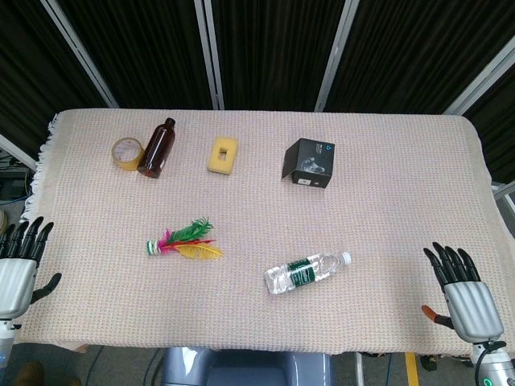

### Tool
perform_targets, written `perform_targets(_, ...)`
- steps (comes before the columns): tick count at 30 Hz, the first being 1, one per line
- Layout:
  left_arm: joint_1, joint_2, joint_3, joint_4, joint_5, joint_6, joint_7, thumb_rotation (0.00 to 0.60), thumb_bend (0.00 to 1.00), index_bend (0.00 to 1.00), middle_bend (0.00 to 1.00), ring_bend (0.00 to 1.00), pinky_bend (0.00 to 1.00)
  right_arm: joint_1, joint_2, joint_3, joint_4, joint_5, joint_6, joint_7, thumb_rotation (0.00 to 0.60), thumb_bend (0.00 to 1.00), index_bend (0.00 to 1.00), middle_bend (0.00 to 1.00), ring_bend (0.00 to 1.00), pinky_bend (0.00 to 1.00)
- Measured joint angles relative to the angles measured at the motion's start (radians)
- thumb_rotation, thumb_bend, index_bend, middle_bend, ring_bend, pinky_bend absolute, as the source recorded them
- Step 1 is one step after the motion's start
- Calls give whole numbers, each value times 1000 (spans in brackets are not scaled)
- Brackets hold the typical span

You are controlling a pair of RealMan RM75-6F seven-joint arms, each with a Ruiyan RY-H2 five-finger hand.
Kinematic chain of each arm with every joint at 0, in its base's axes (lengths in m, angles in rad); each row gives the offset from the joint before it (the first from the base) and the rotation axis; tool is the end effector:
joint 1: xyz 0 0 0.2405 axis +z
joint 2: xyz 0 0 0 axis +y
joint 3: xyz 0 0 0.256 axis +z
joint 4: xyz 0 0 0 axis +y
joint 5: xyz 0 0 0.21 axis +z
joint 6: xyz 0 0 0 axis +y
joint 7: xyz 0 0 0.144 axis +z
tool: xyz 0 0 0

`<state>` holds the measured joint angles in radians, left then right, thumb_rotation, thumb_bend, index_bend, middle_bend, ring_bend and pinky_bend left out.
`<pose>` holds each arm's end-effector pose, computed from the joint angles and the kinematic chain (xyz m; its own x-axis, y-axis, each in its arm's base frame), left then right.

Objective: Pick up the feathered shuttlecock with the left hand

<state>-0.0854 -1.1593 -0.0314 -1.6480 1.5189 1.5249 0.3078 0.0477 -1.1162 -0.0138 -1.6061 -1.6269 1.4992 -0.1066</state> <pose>-0.2969 0.1764 0.1450 0.5969 -0.0222 0.8020 0.8016 -0.0258 -0.5973 -0.3061 -0.1551 0.1467 0.5072 -0.0547 0.8601 -0.8595 -0.1054 0.5001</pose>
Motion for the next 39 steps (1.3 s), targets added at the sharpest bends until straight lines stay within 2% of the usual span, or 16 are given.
perform_targets(8, -18, -20, -7, 23, 2, -24, -11, 600, 238, 1, 0, 0, 0, -3, 7, 2, 3, 14, -3, 12, 600, 0, 0, 0, 0, 0)
perform_targets(13, -51, -73, -30, 86, -13, -56, -12, 600, 239, 91, 0, 0, 0, -1, 10, 0, -4, 6, -3, 21, 600, 0, 0, 0, 0, 0)
perform_targets(18, -113, -166, -48, 196, -24, -134, -59, 600, 243, 245, 0, 0, 0, 8, 6, -6, -11, -10, -17, 1, 600, 0, 0, 0, 0, 0)
perform_targets(22, -160, -263, -48, 293, -8, -177, -84, 600, 249, 324, 0, 0, 0, 21, 4, -6, -8, -7, -38, 9, 600, 0, 0, 0, 0, 0)
perform_targets(28, -233, -418, -40, 397, 43, -212, -110, 600, 255, 338, 0, 0, 0, 29, 8, -5, 0, 1, -55, 35, 600, 0, 0, 0, 0, 0)
perform_targets(39, -343, -611, -48, 507, 89, -256, -107, 600, 328, 398, 0, 0, 0, 29, 32, -9, 9, -4, -44, 98, 600, 0, 0, 0, 0, 0)
